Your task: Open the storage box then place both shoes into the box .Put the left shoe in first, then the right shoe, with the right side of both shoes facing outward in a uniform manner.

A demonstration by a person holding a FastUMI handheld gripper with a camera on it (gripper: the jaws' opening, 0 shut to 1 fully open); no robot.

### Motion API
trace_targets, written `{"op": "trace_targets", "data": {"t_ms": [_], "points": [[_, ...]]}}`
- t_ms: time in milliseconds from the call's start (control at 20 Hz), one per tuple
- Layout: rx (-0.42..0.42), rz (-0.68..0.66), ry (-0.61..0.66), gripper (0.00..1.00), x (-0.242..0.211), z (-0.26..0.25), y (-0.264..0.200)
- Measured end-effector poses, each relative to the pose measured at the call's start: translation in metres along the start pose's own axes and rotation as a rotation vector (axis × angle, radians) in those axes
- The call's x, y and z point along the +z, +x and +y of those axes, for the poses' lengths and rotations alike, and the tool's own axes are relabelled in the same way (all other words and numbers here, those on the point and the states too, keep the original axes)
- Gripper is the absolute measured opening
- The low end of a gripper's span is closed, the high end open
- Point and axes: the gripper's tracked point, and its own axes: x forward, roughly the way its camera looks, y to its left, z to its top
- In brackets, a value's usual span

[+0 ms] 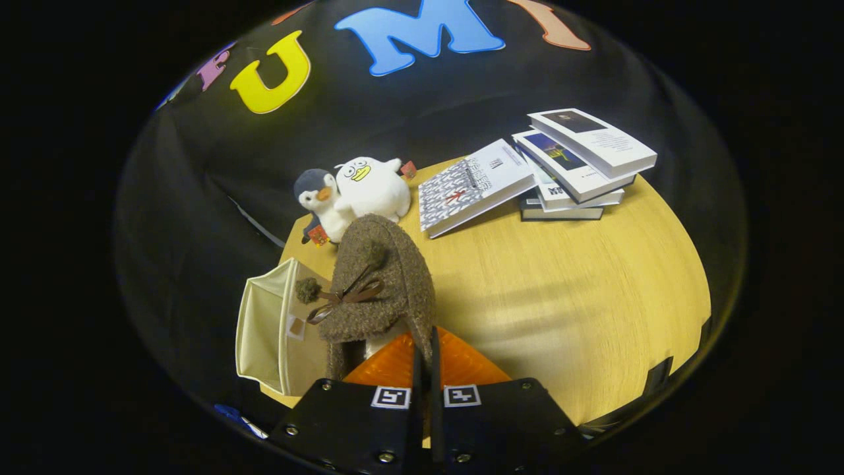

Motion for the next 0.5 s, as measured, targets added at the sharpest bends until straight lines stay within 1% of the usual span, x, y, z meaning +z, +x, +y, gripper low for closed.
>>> {"op": "trace_targets", "data": {"t_ms": [500], "points": [[0.11, -0.007, 0.004, 0.04, 0.005, 0.116, 0.015]]}}
